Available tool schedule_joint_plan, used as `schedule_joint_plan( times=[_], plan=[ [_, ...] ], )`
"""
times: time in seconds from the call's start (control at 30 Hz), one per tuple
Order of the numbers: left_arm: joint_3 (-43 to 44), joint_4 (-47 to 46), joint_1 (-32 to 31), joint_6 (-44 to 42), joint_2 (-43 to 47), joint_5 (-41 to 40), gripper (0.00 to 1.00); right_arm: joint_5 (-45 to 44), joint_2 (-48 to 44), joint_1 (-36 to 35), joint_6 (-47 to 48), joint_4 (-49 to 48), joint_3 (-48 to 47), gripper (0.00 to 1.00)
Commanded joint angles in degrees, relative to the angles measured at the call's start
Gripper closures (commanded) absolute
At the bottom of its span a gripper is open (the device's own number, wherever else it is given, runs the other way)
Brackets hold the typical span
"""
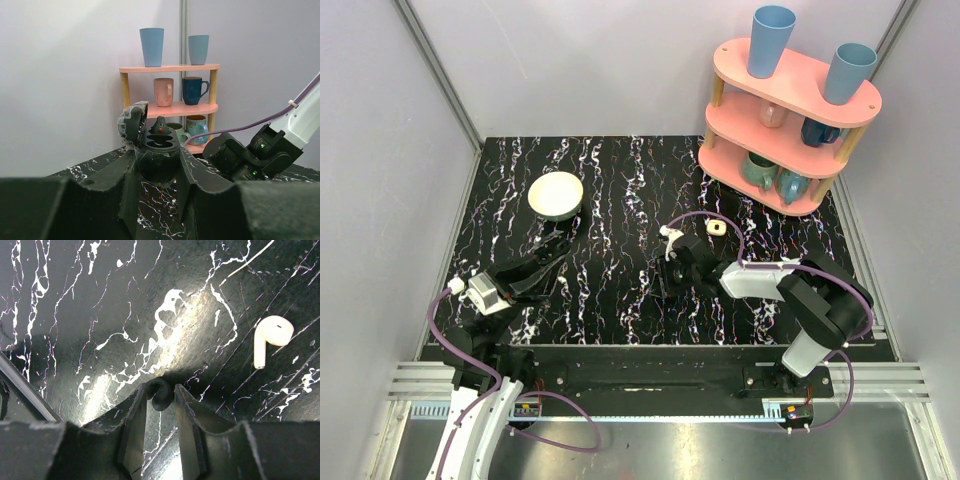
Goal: Insert the wireless bluetooth earbuds into the charging case
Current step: Pick up the left earbud from the center of the board.
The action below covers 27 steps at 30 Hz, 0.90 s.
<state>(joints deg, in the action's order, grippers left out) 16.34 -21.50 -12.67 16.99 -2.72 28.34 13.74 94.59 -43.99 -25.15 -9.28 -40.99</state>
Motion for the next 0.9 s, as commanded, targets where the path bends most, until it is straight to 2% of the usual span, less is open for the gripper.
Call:
schedule_joint_plan(
  times=[0.0,0.27,0.87],
  plan=[
    [0.4,-2.7,0.4,0.8,-0.6,0.6,0.98,-2.1,2.4,-0.6,0.1,2.5,0.7,0.63],
    [0.4,-2.7,0.4,0.8,-0.6,0.7,0.98,-4.6,3.2,-1.5,2.0,5.2,0.0,0.64],
    [0.4,-2.8,0.4,0.9,-0.6,0.7,0.97,-5.6,-1.2,-2.4,4.8,6.1,3.4,0.64]
  ],
)
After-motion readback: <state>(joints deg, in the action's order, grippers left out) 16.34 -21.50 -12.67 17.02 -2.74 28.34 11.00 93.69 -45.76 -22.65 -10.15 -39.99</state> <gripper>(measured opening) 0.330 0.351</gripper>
